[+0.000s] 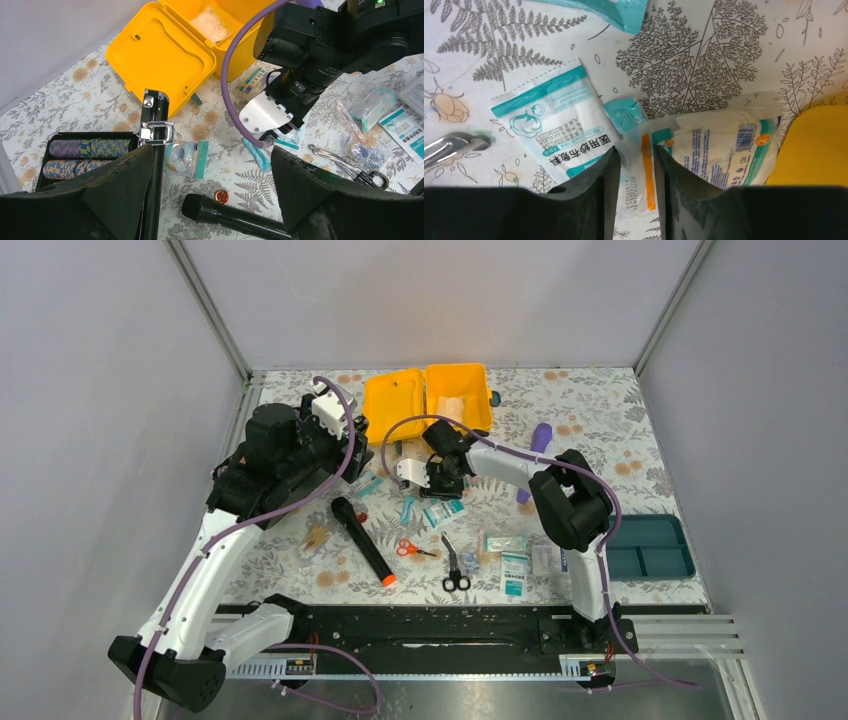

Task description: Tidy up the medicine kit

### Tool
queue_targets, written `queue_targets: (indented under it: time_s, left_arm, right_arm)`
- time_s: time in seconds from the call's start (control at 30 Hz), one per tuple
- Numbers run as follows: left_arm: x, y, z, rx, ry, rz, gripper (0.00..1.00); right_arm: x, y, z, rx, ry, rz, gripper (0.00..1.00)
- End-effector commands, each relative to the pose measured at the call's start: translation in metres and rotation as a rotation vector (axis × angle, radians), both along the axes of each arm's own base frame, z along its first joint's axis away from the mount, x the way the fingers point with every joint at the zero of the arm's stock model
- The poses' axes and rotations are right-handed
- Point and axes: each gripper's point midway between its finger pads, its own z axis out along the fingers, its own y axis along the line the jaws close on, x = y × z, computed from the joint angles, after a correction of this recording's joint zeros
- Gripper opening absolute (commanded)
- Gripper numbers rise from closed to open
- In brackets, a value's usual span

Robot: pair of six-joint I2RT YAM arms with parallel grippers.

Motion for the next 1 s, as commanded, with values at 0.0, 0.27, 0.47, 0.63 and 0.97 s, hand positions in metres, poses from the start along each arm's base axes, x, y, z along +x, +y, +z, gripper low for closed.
queue_targets:
  time_s: [0.0,0.27,0.47,0.63,0.97]
  left_arm:
    - [0.003,0.001,0.019,-0.026,-0.061,0.016,0.87]
    - [0.006,0.002,0.016,-0.027,-0.068,0.029,0.88]
    - [0.009,0.001,0.014,-0.040,-0.067,0.040,0.88]
    - [0.013,0.001,0.014,-0.044,-0.070,0.044,0.88]
    - [0.019,-0.001,0.020,-0.053,-0.081,0.053,0.88]
  right_arm:
    - [0.009,0.007,0.011,0.008,-0.048,-0.044,0.28]
    - [-0.013,-0.011,0.078,0.114,-0.140,-0.047,0.00]
    - [-0.035,-0.027,0.151,0.249,-0.236,-0.056,0.00]
    - [-0.036,-0.040,0.212,0.330,-0.304,-0.084,0.00]
    - [0.070,-0.045,0.303,0.455,-0.572,-0.267,0.00]
